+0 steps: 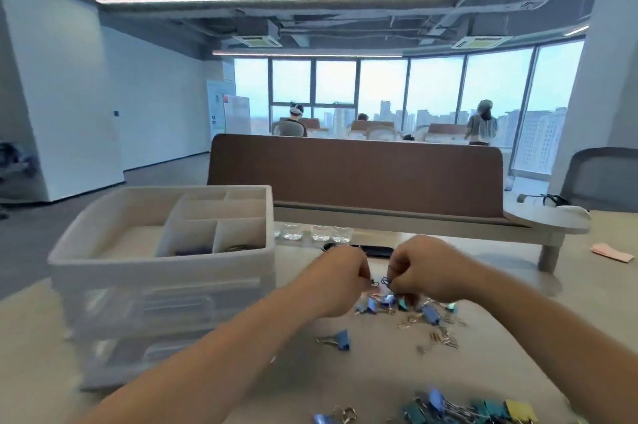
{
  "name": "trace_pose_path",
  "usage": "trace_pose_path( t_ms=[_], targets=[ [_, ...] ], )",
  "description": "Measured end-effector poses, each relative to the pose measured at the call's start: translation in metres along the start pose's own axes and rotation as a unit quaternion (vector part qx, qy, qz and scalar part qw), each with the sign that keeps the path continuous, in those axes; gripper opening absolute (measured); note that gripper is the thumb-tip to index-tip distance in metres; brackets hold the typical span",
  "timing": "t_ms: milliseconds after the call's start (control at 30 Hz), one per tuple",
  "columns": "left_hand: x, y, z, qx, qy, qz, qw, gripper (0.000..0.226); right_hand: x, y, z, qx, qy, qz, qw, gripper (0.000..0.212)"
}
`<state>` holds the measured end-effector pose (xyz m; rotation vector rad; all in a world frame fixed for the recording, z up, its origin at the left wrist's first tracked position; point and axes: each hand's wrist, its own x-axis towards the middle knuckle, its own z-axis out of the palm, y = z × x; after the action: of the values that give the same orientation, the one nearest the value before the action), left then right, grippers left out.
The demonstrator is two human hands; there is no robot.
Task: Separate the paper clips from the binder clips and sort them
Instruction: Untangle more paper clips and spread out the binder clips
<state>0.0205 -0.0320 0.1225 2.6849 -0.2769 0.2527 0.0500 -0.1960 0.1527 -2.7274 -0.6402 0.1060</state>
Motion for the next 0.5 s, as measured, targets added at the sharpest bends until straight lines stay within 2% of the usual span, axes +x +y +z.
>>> trace_pose_path(
  t_ms=[300, 500],
  targets=[
    [-0.059, -0.064, -0.112, 0.055, 0.087, -0.043, 0.994, 0.014, 0.032, -0.138, -0.016, 0.064, -0.007, -0.112, 0.992, 0.006],
    [-0.094, -0.098, -0.163, 0.152, 0.104, -0.083, 0.979, 0.021, 0.062, -0.213, 0.003, 0.068, -0.007, -0.146, 0.987, 0.012]
  ],
)
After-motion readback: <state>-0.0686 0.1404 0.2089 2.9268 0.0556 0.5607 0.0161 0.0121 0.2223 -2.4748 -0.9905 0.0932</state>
